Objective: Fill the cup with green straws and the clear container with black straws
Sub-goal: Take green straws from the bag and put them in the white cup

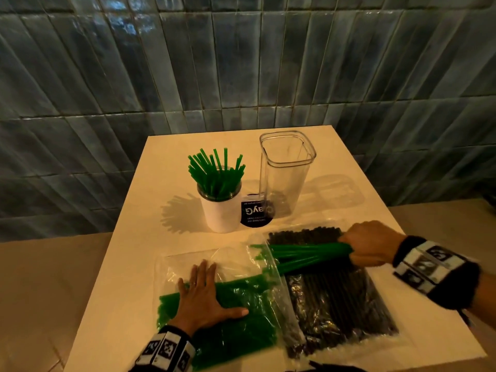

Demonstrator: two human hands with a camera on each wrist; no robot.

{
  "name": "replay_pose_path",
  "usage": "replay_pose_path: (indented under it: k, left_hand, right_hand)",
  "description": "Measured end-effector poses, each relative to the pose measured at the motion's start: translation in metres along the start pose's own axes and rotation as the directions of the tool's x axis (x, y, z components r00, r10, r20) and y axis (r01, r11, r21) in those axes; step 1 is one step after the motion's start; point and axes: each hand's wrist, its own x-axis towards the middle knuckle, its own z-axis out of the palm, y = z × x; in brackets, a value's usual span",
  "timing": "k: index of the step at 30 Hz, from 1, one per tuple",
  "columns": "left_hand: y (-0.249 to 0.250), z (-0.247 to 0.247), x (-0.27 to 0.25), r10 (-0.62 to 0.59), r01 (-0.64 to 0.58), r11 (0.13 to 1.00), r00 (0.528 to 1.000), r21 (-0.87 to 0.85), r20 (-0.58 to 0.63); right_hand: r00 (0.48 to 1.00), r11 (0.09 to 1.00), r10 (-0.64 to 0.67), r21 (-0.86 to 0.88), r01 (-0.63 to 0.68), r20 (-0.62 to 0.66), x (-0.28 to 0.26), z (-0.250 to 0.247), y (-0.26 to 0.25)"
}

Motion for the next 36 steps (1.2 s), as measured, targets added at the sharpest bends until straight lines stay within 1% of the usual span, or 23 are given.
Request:
replay_pose_path:
  k: [4,8,9,10,11,12,13,14,15,16,17,18,20,21,24,26,28,29,31,33,34,35,36]
  left_hand:
    - [0.000,-0.001,0.001,0.004,-0.004,1.000,1.000,-0.014,0.025]
    - [0.004,-0.009,-0.001,0.003,0.000,0.998,0.998,-0.065,0.056]
    - [0.008,-0.013,-0.003,0.012,-0.010,0.994,1.000,-0.110,0.018]
    - [0.014,-0.019,-0.006,0.034,-0.045,0.985,0.997,-0.167,-0.069]
    - [0.022,-0.027,-0.010,0.076,-0.122,0.969,0.975,-0.216,-0.210]
    - [0.031,-0.038,-0.015,0.134,-0.231,0.947,0.915,-0.222,-0.380]
    - [0.041,-0.049,-0.019,0.206,-0.344,0.924,0.815,-0.167,-0.541]
    - [0.051,-0.060,-0.022,0.288,-0.432,0.900,0.693,-0.061,-0.661]
    - [0.063,-0.071,-0.024,0.371,-0.482,0.874,0.579,0.063,-0.726]
    - [0.073,-0.079,-0.024,0.452,-0.503,0.847,0.507,0.174,-0.734]
    - [0.082,-0.087,-0.024,0.518,-0.501,0.826,0.491,0.259,-0.700]
    - [0.089,-0.091,-0.022,0.562,-0.484,0.815,0.528,0.318,-0.637]
    - [0.098,-0.094,-0.016,0.588,-0.444,0.808,0.647,0.388,-0.485]
    - [0.102,-0.092,-0.015,0.584,-0.441,0.808,0.690,0.392,-0.428]
    - [0.102,-0.087,-0.016,0.524,-0.425,0.848,0.761,0.316,-0.383]
    - [0.095,-0.084,-0.019,0.484,-0.390,0.871,0.789,0.300,-0.379]
    - [0.084,-0.080,-0.019,0.458,-0.371,0.883,0.813,0.287,-0.360]
    - [0.078,-0.079,-0.019,0.438,-0.357,0.893,0.827,0.273,-0.352]
    - [0.064,-0.076,-0.020,0.382,-0.325,0.922,0.847,0.209,-0.369]
    - [0.052,-0.075,-0.021,0.332,-0.315,0.942,0.839,0.113,-0.432]
    - [0.048,-0.076,-0.022,0.307,-0.310,0.948,0.835,0.072,-0.456]
    - [0.045,-0.076,-0.023,0.285,-0.299,0.953,0.835,0.047,-0.471]
    - [0.043,-0.077,-0.024,0.267,-0.286,0.958,0.833,0.036,-0.485]
  right_hand:
    - [0.989,0.989,0.147,0.027,-0.147,-0.015,-0.031,-0.021,0.032]
    - [0.961,0.965,0.262,0.018,-0.262,-0.082,-0.051,-0.047,0.039]
    - [0.954,0.960,0.280,0.025,-0.279,-0.103,-0.053,-0.052,0.037]
    - [0.951,0.959,0.283,0.021,-0.283,-0.123,-0.055,-0.056,0.034]
    - [0.953,0.962,0.271,0.011,-0.273,-0.138,-0.055,-0.060,0.029]
    - [0.957,0.968,0.248,-0.001,-0.251,-0.151,-0.055,-0.062,0.023]
    - [0.962,0.976,0.215,-0.012,-0.220,-0.167,-0.054,-0.064,0.014]
    - [0.969,0.984,0.173,-0.022,-0.179,-0.174,-0.051,-0.065,0.005]
    - [0.977,0.991,0.125,-0.025,-0.131,-0.174,-0.048,-0.067,-0.006]
    - [0.983,0.996,0.078,-0.027,-0.083,-0.167,-0.042,-0.067,-0.017]
    - [0.986,0.999,0.036,-0.028,-0.041,-0.162,-0.036,-0.067,-0.029]
    - [0.988,1.000,0.003,-0.026,-0.007,-0.157,-0.029,-0.066,-0.041]
    - [0.984,0.998,-0.062,-0.013,0.061,-0.169,-0.017,-0.062,-0.064]
    - [0.978,0.995,-0.092,0.012,0.096,-0.185,-0.013,-0.059,-0.075]
    - [0.963,0.968,-0.163,0.155,0.199,-0.216,-0.005,-0.053,-0.096]
    - [0.952,0.924,-0.204,0.275,0.264,-0.227,-0.003,-0.048,-0.099]
    - [0.950,0.862,-0.247,0.406,0.305,-0.189,-0.001,-0.044,-0.091]
    - [0.957,0.816,-0.251,0.501,0.288,-0.142,0.000,-0.043,-0.084]
    - [0.979,0.701,-0.194,0.688,0.188,-0.070,0.010,-0.041,-0.062]
    - [0.996,0.522,-0.043,0.849,0.086,-0.074,0.033,-0.035,-0.034]
    - [0.994,0.473,0.068,0.880,0.039,-0.081,0.047,-0.029,-0.020]
    - [0.985,0.525,0.157,0.851,-0.021,-0.073,0.061,-0.024,-0.006]
    - [0.973,0.629,0.221,0.772,-0.089,-0.067,0.075,-0.018,0.005]
